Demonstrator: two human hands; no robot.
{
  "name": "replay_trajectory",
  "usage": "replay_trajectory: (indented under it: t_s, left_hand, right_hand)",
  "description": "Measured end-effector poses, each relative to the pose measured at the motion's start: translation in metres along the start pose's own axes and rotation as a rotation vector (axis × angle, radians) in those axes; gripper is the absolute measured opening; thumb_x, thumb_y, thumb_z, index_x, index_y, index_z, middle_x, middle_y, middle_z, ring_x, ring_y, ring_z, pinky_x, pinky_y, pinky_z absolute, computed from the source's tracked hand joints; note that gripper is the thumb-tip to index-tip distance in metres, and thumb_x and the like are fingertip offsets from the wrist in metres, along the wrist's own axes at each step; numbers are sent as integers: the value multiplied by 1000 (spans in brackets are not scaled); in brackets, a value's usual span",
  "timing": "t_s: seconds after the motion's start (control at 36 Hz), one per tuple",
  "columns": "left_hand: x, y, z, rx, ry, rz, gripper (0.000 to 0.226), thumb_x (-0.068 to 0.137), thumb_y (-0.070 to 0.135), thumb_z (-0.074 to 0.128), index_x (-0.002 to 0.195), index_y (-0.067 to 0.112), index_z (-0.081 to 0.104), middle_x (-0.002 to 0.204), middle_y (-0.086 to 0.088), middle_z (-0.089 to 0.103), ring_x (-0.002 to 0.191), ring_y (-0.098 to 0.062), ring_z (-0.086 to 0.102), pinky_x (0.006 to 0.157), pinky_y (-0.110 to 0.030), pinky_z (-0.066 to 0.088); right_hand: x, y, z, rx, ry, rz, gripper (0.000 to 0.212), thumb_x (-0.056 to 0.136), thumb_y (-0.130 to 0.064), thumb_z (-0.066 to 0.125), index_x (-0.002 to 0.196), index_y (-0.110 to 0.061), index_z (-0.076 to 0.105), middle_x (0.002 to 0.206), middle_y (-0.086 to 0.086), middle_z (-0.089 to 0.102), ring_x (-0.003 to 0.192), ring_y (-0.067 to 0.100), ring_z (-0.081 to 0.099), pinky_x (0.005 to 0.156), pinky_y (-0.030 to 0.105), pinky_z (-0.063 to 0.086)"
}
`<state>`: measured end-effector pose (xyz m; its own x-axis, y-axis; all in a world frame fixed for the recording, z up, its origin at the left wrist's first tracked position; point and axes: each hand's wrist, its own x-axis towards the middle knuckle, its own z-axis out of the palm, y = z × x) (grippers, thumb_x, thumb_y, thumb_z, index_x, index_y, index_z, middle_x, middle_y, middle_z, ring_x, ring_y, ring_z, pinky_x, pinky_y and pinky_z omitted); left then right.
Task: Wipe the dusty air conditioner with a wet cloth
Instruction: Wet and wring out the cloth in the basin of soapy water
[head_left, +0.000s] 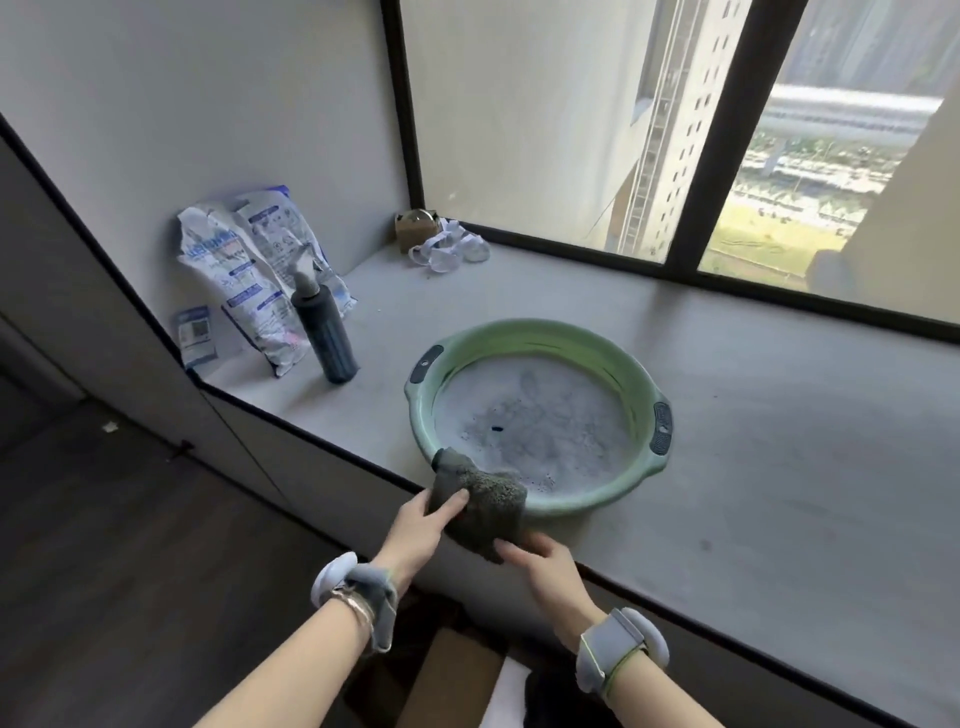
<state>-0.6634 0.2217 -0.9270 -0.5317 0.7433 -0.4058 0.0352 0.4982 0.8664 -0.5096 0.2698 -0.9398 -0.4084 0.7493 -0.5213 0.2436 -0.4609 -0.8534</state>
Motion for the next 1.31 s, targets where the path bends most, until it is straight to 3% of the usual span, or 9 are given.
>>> replay_trajectory:
  t_s: [0.19,0.28,0.39,0.58,0.83,0.92,1.03,1.17,1.31]
  left_hand:
    - [-3,21,2,-33,51,126,42,72,48,71,97,14,66,97,-1,72,96,-15,66,92,-39,50]
    - [4,39,11,-73,-14,104,49,78,38,71,111,4,61,95,-1,70,85,-12,65,79,-25,49]
    - [11,54,21,29,28,92,39,84,34,66,112,9,53,103,-4,65,95,-22,64,81,-31,47]
    - [16,47,22,-43,156,96,25,88,29,60,106,17,48,91,6,58,97,-22,61,93,-39,48]
    - [23,48,25,-224,108,19,13,91,18,55,101,11,53,86,-3,59,75,-11,58,71,-29,50]
    - [29,56,29,-244,81,-25,18,90,20,54,102,7,53,76,-1,54,68,-13,52,61,-25,45]
    - [37,84,39,-310,-46,-155,12,95,25,47,99,13,47,82,0,47,76,-14,48,72,-32,44]
    - [61,104,56,-324,-135,-262,63,94,52,37,146,18,27,150,-9,29,133,-35,33,102,-52,34]
    - [94,99,80,-481,-312,-306,86,72,78,44,116,6,57,91,-15,66,77,-26,64,65,-32,52]
  right_hand:
    - [-15,-30,-7,124,-32,-91,8,87,-9,59,80,-9,65,85,9,72,83,22,67,77,31,52]
    - [-9,-69,-18,-150,167,-277,13,85,-12,59,72,-11,57,66,0,60,67,15,57,57,18,43]
    - [25,-105,-29,-562,380,-397,13,82,-20,56,86,-9,51,84,12,63,85,30,57,69,31,38]
    - [80,-101,-25,-1069,282,-208,29,81,-28,50,107,-17,53,105,8,65,94,28,62,78,33,49]
    - [104,-88,-19,-1326,106,42,24,91,-4,40,69,-8,50,84,5,58,74,19,52,70,26,41]
    - [102,-103,-28,-1073,141,47,25,95,-17,44,83,-2,58,102,10,61,100,25,59,83,30,45]
    - [87,-135,-49,-162,36,216,57,84,-33,65,127,0,46,134,17,45,131,34,37,105,49,32]
    - [78,-156,-66,357,-248,382,56,84,-50,55,107,0,48,105,22,53,108,40,50,89,57,36]
    - [65,-158,-52,554,-289,174,39,88,-34,52,83,4,58,86,20,60,83,32,57,86,43,45]
